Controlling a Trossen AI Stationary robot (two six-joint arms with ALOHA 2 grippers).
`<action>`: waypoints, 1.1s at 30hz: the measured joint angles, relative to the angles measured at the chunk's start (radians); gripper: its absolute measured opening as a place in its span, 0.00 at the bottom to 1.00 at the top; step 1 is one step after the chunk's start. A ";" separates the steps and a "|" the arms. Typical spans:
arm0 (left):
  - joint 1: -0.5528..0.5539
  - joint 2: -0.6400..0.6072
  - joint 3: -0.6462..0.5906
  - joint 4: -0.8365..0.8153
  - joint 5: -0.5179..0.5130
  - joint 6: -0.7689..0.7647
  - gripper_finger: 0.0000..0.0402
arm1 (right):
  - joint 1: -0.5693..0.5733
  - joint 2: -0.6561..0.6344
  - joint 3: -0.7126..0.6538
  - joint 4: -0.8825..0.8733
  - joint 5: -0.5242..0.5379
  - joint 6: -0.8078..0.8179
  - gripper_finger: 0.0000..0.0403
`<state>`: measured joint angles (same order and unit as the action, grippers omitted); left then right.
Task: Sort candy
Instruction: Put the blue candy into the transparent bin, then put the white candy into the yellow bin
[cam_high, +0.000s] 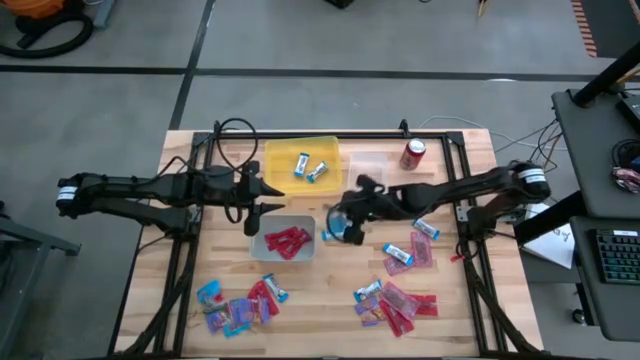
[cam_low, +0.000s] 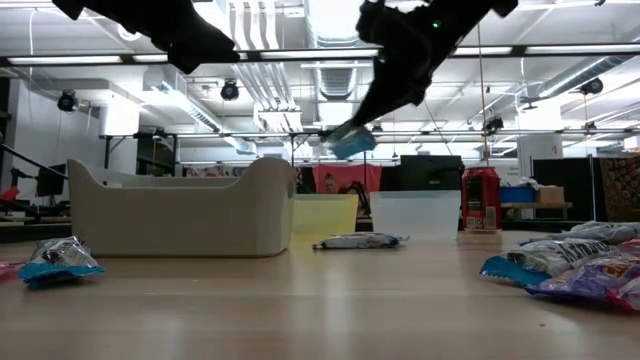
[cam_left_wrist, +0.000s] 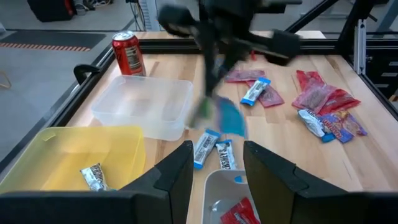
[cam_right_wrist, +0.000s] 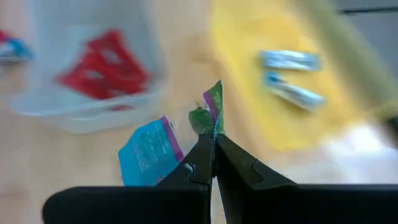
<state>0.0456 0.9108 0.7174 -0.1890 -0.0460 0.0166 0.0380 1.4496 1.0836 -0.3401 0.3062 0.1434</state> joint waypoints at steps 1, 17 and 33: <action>0.000 0.000 0.000 0.005 0.000 0.000 0.31 | -0.012 -0.017 0.000 -0.031 0.035 -0.003 0.02; 0.000 0.004 0.000 0.025 0.000 0.000 0.31 | -0.354 -0.054 -0.118 -0.091 0.243 0.016 0.02; 0.000 0.004 -0.005 0.024 0.000 0.000 0.31 | -0.394 -0.054 -0.209 0.031 0.112 0.089 0.33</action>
<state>0.0456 0.9150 0.7124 -0.1646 -0.0460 0.0170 -0.3561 1.3952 0.8742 -0.3087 0.4187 0.2324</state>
